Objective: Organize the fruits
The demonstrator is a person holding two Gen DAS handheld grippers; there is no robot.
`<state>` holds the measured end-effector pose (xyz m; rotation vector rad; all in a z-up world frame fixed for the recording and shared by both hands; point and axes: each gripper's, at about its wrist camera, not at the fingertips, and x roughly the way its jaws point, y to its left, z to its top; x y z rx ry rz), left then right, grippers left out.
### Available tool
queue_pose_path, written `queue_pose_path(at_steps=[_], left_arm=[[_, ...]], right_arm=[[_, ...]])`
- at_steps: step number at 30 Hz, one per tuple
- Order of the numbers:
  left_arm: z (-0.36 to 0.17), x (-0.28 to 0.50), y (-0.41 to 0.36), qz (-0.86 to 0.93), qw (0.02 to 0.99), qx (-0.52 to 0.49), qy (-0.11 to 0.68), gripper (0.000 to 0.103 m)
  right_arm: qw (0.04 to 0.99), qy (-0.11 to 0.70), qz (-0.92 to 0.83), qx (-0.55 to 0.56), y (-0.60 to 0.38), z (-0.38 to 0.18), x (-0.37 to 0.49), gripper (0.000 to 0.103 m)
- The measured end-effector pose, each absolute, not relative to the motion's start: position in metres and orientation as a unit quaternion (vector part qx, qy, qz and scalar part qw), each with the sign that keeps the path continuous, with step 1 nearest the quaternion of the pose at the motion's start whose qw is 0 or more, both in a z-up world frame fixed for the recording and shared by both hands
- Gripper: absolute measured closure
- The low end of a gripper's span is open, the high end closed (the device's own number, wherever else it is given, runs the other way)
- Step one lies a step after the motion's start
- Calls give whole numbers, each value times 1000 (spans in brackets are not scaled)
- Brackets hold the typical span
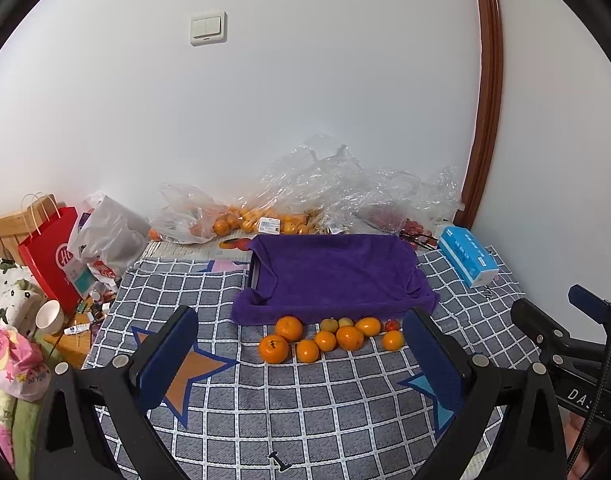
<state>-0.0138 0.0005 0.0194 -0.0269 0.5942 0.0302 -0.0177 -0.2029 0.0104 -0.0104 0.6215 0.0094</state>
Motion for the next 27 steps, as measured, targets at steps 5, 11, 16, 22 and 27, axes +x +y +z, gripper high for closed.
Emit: queue_pose_path(at_steps=[5,11,16,22,27], left_arm=[[18,-14,0,17,956,-13,292,0],[18,-15,0,17,956,-13,292,0],[18,-15,1,18,956,-13,292,0],[18,-15,2,19,956,-14,292,0],[18,-15,2,19,956,-13,291,0]], right_arm=[[952,305,6,-5,-203,11,-18,1],[952,305,6,-6,-202,11,-18,1],[952,305,6,-6,-202,11,-18,1],[953,304,6,-5,-202,12,-20,1],[953,304,5,-3,-203,13,-20,1]])
